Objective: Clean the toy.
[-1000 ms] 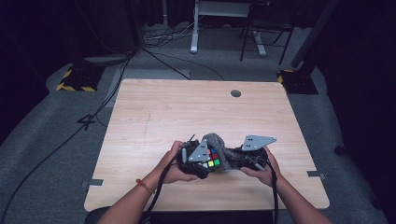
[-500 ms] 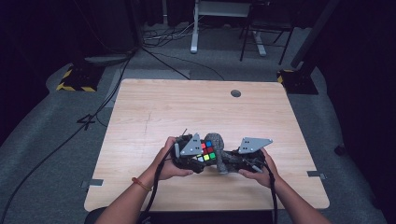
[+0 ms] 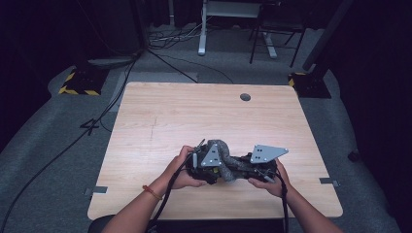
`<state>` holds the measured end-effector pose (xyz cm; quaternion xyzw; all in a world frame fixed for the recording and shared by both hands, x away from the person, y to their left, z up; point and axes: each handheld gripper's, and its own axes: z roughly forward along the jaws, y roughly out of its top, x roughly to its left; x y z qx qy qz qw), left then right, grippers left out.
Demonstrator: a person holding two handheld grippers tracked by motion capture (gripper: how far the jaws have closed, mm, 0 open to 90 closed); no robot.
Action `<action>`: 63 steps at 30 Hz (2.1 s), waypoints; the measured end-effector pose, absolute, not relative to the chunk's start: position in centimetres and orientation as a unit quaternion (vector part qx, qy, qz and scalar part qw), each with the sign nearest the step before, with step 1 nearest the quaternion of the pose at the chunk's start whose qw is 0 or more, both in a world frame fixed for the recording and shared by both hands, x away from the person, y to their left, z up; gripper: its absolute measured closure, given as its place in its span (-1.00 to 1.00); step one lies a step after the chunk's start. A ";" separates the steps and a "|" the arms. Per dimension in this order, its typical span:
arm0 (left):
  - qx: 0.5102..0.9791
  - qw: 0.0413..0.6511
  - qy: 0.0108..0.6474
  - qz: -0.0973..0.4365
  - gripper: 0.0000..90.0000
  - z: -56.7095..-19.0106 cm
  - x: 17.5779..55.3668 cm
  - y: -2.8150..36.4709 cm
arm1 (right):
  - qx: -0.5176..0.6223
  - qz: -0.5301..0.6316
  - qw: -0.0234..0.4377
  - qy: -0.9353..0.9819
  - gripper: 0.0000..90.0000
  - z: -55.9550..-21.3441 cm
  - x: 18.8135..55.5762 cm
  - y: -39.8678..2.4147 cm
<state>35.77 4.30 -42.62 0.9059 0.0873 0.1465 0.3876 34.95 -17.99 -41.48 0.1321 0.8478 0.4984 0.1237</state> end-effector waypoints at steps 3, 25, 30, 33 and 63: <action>0.903 0.395 0.092 0.146 -0.27 -42.5 35.8 4.4 | 0.142 0.490 0.128 0.851 0.68 -41.6 35.3 -18.2; 0.870 0.459 0.103 0.145 -0.29 -41.1 35.8 6.6 | 0.192 0.528 0.033 0.827 0.69 -43.9 37.9 -20.0; 0.882 0.432 0.097 0.160 -0.29 -41.7 35.7 5.9 | 0.181 0.540 0.047 0.820 0.70 -42.9 37.4 -20.1; 0.884 0.429 0.100 0.157 -0.28 -41.7 35.8 5.8 | 0.180 0.536 0.060 0.823 0.70 -42.8 37.2 -19.9; 0.887 0.433 0.072 0.145 -0.27 -41.4 34.9 5.2 | 0.172 0.507 0.118 0.836 0.70 -42.1 36.4 -19.6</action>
